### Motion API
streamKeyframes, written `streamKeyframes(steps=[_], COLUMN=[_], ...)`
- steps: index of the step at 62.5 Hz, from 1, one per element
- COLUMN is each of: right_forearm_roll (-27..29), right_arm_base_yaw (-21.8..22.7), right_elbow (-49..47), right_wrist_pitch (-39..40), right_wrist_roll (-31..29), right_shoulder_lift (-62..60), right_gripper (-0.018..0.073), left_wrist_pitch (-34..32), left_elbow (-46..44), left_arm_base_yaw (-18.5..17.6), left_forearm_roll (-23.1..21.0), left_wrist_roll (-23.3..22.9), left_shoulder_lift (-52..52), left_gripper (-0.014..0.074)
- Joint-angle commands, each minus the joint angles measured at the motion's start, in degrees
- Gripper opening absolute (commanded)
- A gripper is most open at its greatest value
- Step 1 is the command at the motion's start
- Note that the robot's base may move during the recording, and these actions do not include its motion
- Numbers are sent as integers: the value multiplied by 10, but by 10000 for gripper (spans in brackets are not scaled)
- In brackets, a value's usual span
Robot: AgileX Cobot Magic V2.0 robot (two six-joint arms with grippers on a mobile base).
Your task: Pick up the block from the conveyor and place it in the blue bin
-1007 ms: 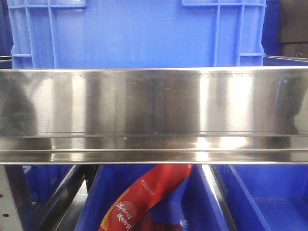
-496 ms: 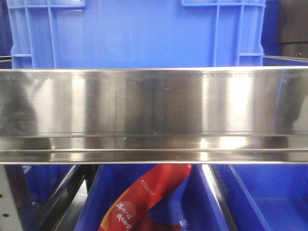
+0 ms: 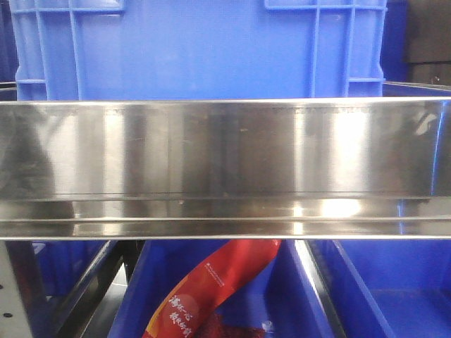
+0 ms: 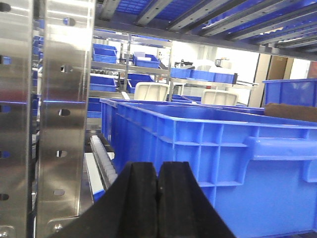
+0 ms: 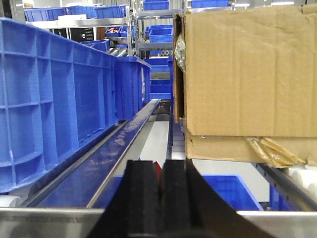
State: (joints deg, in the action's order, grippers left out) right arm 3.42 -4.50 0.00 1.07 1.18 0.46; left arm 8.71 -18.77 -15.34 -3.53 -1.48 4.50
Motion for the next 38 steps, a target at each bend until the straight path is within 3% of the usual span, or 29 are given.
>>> streamKeyframes(steps=[1,38], right_forearm_roll=[-13,-13], right_arm_base_yaw=[3,3], right_elbow=[0,0], right_wrist_pitch=[20,22], right_wrist_roll=[-2,-2], right_shoulder_lift=[-5,-5], right_gripper=[-162,-162], left_wrist_pitch=[-11,-11], left_elbow=[-1,-1], left_arm_base_yaw=[3,3], left_forearm_roll=[-4,-4], left_wrist_roll=[-4,-4], left_shoulder_lift=[-4,-4], left_gripper=[-111,-111])
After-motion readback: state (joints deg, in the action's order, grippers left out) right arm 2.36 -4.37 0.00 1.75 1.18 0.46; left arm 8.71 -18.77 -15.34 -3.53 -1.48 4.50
